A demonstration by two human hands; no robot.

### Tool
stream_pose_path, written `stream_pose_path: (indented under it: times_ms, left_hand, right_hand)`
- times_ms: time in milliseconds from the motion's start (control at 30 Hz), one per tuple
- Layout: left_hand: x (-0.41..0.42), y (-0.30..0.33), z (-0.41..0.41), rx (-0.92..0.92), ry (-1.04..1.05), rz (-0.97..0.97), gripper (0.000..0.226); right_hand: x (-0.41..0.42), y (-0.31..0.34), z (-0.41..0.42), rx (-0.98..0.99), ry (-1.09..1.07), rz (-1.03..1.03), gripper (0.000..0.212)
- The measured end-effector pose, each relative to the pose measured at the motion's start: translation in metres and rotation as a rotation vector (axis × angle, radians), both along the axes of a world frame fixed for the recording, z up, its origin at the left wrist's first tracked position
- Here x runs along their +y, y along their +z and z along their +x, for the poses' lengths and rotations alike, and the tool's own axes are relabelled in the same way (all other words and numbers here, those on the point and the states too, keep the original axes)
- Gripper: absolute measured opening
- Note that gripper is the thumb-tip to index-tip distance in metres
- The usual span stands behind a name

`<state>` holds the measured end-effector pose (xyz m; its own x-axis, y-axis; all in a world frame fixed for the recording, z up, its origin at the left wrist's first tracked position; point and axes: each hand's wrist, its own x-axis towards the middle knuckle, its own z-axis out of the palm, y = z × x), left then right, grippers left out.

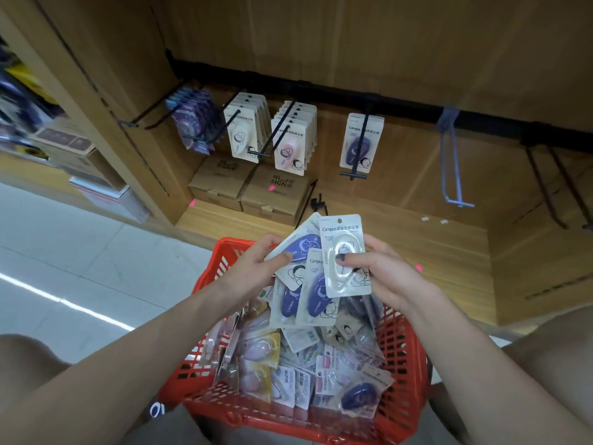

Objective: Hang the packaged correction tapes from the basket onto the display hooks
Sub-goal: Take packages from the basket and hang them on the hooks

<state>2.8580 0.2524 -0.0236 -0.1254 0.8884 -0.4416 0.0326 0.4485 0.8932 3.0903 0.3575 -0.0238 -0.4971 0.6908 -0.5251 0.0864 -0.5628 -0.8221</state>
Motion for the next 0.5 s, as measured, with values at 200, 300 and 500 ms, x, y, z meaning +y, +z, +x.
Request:
stream_pose_path:
  times_ms: [200, 300, 500]
  left_hand:
    - [0.007, 0.003, 0.006, -0.103, 0.068, 0.054, 0.016]
    - [0.011, 0.008, 0.009, -0.154, 0.092, 0.05, 0.015]
    - [0.012, 0.007, 0.011, -0.166, 0.129, 0.031, 0.011]
  right_hand:
    - [0.01, 0.018, -0.012, -0.03, -0.036, 0.072, 0.054]
    - [0.011, 0.02, -0.02, 0.005, -0.096, 0.015, 0.042]
    - [-0.002, 0.01, -0.027, 0.042, -0.171, -0.045, 0.04]
